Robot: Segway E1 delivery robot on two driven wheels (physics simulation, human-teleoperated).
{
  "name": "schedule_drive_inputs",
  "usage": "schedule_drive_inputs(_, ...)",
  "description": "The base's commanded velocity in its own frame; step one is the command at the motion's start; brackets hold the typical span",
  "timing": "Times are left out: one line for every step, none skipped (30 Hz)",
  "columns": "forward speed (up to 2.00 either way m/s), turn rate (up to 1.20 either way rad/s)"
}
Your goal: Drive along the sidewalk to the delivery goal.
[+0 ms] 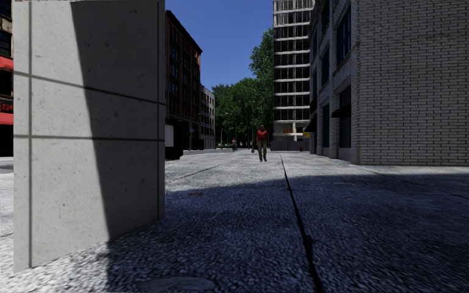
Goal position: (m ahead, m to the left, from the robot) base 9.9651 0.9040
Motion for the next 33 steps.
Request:
schedule_drive_inputs(2.0,0.0)
schedule_drive_inputs(2.0,0.0)
schedule_drive_inputs(2.0,0.0)
schedule_drive_inputs(2.0,0.0)
schedule_drive_inputs(2.0,0.0)
schedule_drive_inputs(2.0,0.0)
schedule_drive_inputs(2.0,0.0)
schedule_drive_inputs(2.0,0.0)
schedule_drive_inputs(2.0,0.0)
schedule_drive_inputs(2.0,0.0)
schedule_drive_inputs(2.0,0.0)
schedule_drive_inputs(2.0,0.0)
schedule_drive_inputs(2.0,0.0)
schedule_drive_inputs(2.0,0.0)
schedule_drive_inputs(2.0,0.0)
schedule_drive_inputs(2.0,0.0)
schedule_drive_inputs(2.0,0.0)
schedule_drive_inputs(2.0,0.0)
schedule_drive_inputs(2.0,0.0)
schedule_drive_inputs(2.0,0.0)
schedule_drive_inputs(2.0,0.0)
schedule_drive_inputs(2.0,0.0)
schedule_drive_inputs(2.0,0.0)
schedule_drive_inputs(2.0,0.0)
schedule_drive_inputs(2.0,0.0)
schedule_drive_inputs(2.0,0.0)
schedule_drive_inputs(2.0,0.0)
schedule_drive_inputs(2.0,0.0)
schedule_drive_inputs(2.0,0.0)
schedule_drive_inputs(2.0,0.0)
schedule_drive_inputs(2.0,0.0)
schedule_drive_inputs(2.0,0.0)
schedule_drive_inputs(2.0,0.0)
